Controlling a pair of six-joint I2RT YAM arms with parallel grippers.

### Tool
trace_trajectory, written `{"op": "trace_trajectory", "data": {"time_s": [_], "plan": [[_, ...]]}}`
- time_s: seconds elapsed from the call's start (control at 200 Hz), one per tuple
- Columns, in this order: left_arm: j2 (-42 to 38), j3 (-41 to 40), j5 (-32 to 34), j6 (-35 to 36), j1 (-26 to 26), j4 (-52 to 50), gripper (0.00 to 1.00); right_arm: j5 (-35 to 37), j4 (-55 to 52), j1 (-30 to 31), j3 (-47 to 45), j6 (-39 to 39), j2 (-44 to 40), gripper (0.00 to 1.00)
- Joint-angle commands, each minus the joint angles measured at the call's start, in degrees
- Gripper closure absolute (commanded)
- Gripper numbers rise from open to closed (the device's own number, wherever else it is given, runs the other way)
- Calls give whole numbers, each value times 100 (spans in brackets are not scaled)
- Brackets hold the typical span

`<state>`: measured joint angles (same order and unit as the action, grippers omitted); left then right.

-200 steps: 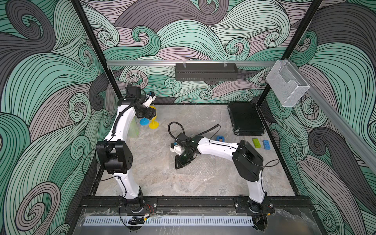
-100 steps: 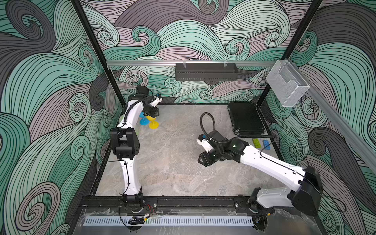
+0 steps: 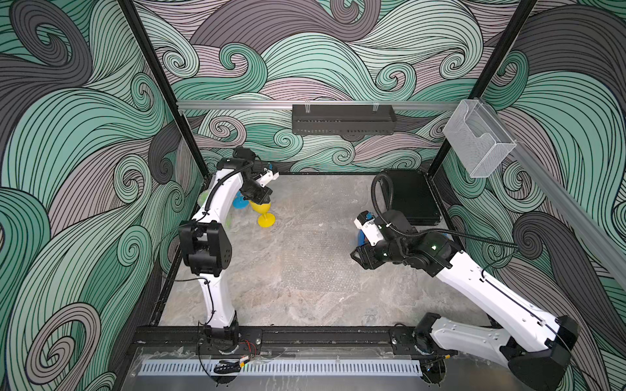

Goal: Wrap wine glasses in bubble wrap
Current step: Pick up the wine glass at the corner of the board, then place the wine glass on the bubble wrap.

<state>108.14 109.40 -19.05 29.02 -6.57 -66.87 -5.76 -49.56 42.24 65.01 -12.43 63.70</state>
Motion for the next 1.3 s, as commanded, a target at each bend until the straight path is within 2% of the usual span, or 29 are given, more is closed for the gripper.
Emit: {"op": "trace_trajectory", "data": {"time_s": [0.0, 0.195, 0.47, 0.58, 0.861, 1.101, 1.296], "plan": [[-1045, -317, -912, -353, -212, -136, 100, 30, 312, -5, 99, 126, 72, 39], [-2414, -1465, -1920, -818, -614, 650, 100, -190, 1313, 208, -118, 257, 89, 39], [-3074, -2396, -3491, -489, -997, 366, 100, -582, 2080, 509, -400, 777, 419, 41], [-3199, -2670, -3576, -359, -1218, 384, 100, -783, 2395, 635, -537, 926, 572, 42], [-3210, -2757, -3833, -208, -1321, 273, 100, -1419, 2873, 803, -580, 983, 1221, 50], [-3254, -2788, -4081, -45, -1369, 108, 100, -1405, 3226, 820, -609, 941, 1549, 66], [-3317, -2799, -4096, -100, -1392, 143, 100, -1414, 3532, 817, -920, 741, 1447, 100]]}}
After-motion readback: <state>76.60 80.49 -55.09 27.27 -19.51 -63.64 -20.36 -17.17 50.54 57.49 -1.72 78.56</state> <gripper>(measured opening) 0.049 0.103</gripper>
